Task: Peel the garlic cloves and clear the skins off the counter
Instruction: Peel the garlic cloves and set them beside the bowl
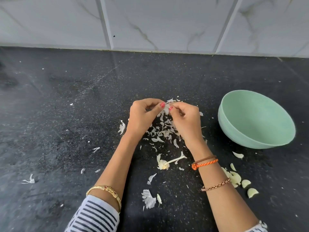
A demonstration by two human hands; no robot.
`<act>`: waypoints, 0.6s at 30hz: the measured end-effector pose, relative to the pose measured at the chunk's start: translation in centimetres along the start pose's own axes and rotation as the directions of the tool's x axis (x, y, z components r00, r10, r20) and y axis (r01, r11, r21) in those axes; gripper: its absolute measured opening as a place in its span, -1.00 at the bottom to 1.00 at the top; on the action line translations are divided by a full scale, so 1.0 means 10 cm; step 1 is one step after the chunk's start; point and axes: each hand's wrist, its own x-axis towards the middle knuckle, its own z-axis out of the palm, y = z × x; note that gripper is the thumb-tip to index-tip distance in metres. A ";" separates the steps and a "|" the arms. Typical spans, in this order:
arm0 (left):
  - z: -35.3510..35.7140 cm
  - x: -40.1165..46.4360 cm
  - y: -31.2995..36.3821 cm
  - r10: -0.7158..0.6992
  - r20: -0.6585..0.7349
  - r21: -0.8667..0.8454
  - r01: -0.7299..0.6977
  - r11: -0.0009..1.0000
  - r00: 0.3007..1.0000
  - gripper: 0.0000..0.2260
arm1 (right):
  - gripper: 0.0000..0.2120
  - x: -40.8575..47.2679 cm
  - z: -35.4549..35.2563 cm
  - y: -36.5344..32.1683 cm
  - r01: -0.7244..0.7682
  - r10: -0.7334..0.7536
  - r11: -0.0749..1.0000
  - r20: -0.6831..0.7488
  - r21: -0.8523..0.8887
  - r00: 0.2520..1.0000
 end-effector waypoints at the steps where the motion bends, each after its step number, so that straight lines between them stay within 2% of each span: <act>1: 0.00 0.00 0.00 -0.024 0.010 -0.047 0.025 0.999 1.000 -0.87 | -0.88 -0.01 0.01 -0.01 -0.011 0.011 0.999 -0.003 0.052 1.000; 4: -0.01 0.01 0.00 -0.038 0.017 -0.036 0.039 0.999 0.999 -0.81 | -0.81 -0.04 0.04 -0.03 0.027 -0.022 0.995 -0.054 0.096 0.998; 7: -0.04 0.01 -0.02 0.020 -0.008 0.145 -0.019 0.989 1.000 -0.85 | -0.75 -0.03 0.01 -0.04 0.012 0.005 0.987 -0.107 0.160 0.994; 10: -0.05 0.01 -0.03 0.079 -0.031 0.219 -0.070 0.973 0.996 -0.77 | -0.82 -0.01 -0.02 -0.04 -0.024 0.053 0.972 -0.117 0.233 0.992; 12: -0.04 0.00 0.00 0.060 -0.032 0.184 -0.053 0.982 0.998 -0.76 | -0.85 -0.01 0.01 -0.03 -0.008 0.033 0.979 -0.116 0.205 0.993; 14: 0.00 -0.02 0.04 0.033 0.003 0.109 -0.034 0.993 0.999 -0.84 | -0.86 -0.02 0.03 -0.03 0.021 0.012 0.980 -0.162 0.199 0.987; 18: 0.04 -0.04 0.08 0.042 0.089 -0.134 -0.030 0.990 0.995 -0.89 | -0.84 -0.01 0.02 0.00 0.040 0.035 0.955 -0.243 0.295 0.969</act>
